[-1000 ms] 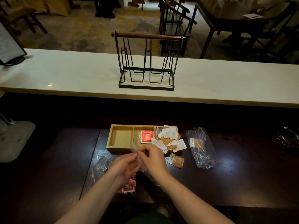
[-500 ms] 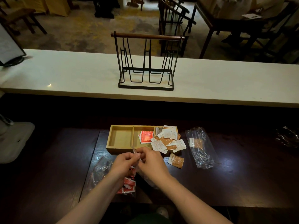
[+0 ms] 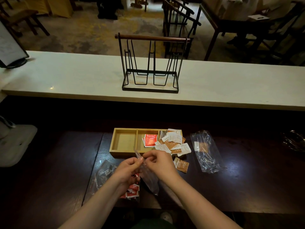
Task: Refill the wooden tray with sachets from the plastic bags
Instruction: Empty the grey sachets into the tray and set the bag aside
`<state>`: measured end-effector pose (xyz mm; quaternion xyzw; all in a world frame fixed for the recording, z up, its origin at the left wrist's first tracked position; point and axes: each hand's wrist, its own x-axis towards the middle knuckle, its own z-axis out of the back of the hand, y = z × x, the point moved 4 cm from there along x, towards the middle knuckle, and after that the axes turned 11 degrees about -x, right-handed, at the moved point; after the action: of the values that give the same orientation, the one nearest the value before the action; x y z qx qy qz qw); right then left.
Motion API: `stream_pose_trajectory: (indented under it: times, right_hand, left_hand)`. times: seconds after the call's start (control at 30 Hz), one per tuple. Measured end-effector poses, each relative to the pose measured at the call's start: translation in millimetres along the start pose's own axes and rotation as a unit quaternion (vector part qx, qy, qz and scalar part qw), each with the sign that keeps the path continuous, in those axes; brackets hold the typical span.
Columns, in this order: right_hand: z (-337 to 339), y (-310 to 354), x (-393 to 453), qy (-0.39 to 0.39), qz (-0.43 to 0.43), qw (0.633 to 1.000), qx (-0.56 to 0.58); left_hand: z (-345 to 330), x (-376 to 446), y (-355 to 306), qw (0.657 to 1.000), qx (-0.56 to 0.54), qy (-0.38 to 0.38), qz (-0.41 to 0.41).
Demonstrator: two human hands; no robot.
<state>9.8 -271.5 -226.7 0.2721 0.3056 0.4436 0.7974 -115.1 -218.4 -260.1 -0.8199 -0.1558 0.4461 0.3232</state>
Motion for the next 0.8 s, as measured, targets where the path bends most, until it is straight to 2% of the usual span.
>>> stream_pose_trajectory:
  times: [0.17, 0.37, 0.6, 0.8]
  right_hand:
    - [-5.6, 5.5, -4.0, 0.030, 0.041, 0.997, -0.052]
    - [3.5, 3.8, 1.3, 0.036, 0.018, 0.998, -0.049]
    - [4.7, -3.8, -0.3, 0.056, -0.023, 0.998, 0.029]
    - [4.5, 0.0, 3.6, 0.062, -0.017, 0.998, -0.009]
  left_hand:
    - [-5.1, -0.3, -3.1, 0.999, 0.034, 0.011, -0.029]
    - [-8.2, 0.7, -4.7, 0.988, 0.098, -0.045, -0.110]
    - [-7.5, -1.0, -6.1, 0.982, 0.141, -0.041, -0.118]
    - [-10.5, -4.8, -14.4, 0.980, 0.167, -0.030, -0.109]
